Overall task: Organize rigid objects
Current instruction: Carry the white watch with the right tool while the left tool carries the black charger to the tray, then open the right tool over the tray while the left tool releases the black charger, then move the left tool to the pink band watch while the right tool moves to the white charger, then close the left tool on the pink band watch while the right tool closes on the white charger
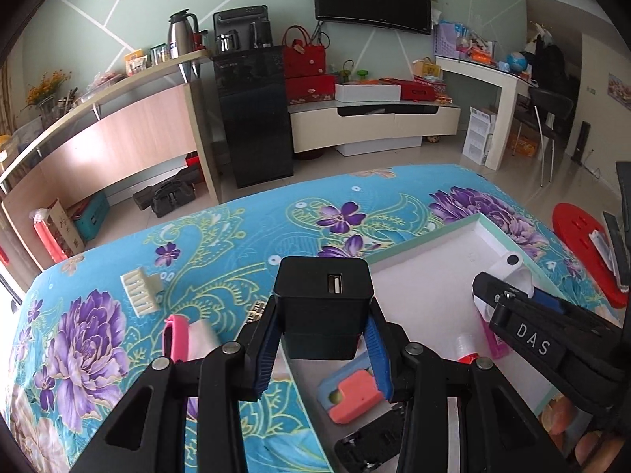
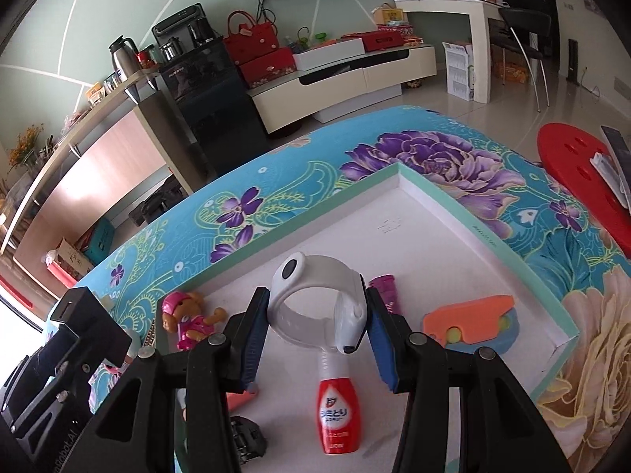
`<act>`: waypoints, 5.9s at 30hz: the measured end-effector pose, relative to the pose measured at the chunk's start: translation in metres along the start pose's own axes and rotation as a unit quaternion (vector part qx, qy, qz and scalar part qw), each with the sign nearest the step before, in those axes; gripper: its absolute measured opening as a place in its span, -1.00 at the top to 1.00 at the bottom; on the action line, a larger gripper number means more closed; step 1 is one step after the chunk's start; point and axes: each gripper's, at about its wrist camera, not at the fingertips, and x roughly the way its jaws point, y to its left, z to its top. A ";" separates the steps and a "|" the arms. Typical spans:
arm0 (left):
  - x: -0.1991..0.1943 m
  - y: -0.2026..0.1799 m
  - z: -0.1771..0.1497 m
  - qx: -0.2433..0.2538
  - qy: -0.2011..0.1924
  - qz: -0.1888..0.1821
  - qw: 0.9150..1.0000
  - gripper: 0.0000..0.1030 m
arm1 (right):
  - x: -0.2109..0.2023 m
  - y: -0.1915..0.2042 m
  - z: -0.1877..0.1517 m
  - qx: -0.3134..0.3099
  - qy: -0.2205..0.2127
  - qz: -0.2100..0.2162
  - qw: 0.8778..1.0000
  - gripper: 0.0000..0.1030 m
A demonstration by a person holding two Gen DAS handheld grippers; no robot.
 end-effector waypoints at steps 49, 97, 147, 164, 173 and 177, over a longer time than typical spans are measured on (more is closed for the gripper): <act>0.024 -0.006 -0.008 -0.009 0.041 -0.003 0.999 -0.33 | 0.002 -0.005 0.002 -0.007 0.020 -0.025 0.999 -0.10; -0.007 0.176 -0.049 -0.243 0.083 0.179 0.950 -1.00 | -0.009 0.101 -0.023 -0.161 -0.002 0.020 0.987 -0.56; 0.053 0.193 -0.053 -0.248 0.071 0.049 0.965 -0.99 | 0.051 0.183 -0.004 -0.228 0.096 0.116 0.962 -0.49; 0.072 0.175 -0.050 -0.240 0.072 -0.028 0.968 -0.01 | 0.074 0.189 -0.002 -0.259 0.142 0.121 0.948 -0.49; 0.053 0.190 -0.051 -0.251 0.063 0.012 0.966 0.01 | 0.073 0.198 -0.003 -0.273 0.145 0.122 0.943 -0.49; 0.036 0.209 -0.056 -0.269 0.057 0.053 0.960 0.01 | 0.073 0.208 -0.008 -0.285 0.148 0.124 0.939 -0.48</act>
